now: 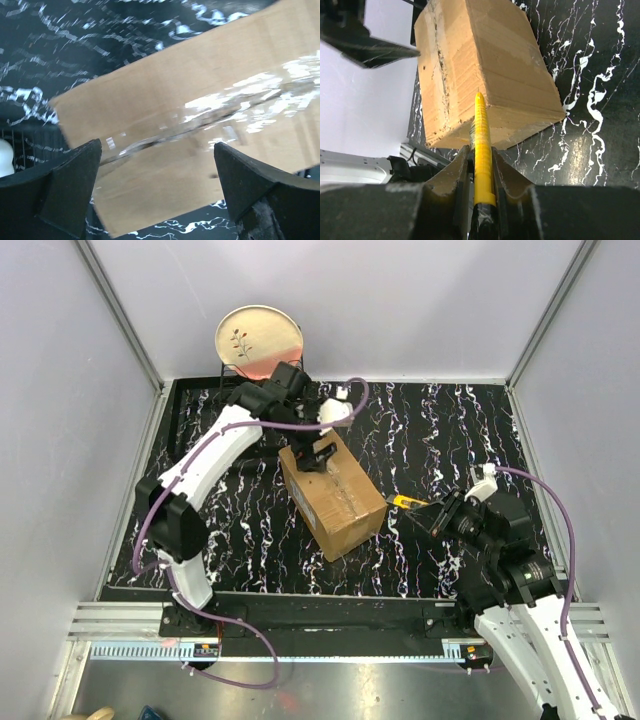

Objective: Unpack the express box
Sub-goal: Adjust the express box at the center of the board, then cut the express box at the center of the board.

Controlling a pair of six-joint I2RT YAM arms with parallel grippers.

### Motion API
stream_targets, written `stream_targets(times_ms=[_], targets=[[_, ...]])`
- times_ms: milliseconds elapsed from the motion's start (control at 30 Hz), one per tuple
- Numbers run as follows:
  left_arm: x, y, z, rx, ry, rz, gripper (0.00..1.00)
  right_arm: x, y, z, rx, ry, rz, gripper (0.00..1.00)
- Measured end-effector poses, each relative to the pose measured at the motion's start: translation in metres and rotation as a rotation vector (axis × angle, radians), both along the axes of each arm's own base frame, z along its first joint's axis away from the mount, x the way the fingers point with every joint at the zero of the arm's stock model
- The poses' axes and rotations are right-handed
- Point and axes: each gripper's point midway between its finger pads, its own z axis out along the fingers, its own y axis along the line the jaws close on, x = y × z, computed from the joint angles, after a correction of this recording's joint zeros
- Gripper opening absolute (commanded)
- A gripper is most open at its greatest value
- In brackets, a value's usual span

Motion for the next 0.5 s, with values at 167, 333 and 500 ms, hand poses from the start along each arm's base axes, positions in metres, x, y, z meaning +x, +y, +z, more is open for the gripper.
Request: stream_targets(times_ms=[167,333,500], targets=[[-0.055,-0.029,0.028,-0.015,-0.077,-0.163,0.99,-0.003,0.0,-0.003,-0.006,0.012,0.007,0.0],[-0.08,-0.039,0.027,0.04,-0.217,-0.309,0.99,-0.002,0.002,-0.015,0.031,0.072,-0.015,0.0],[-0.091,-0.041,-0.009,0.147,-0.326,-0.451,0.99,0.001,0.004,-0.017,0.083,0.085,-0.035,0.0]])
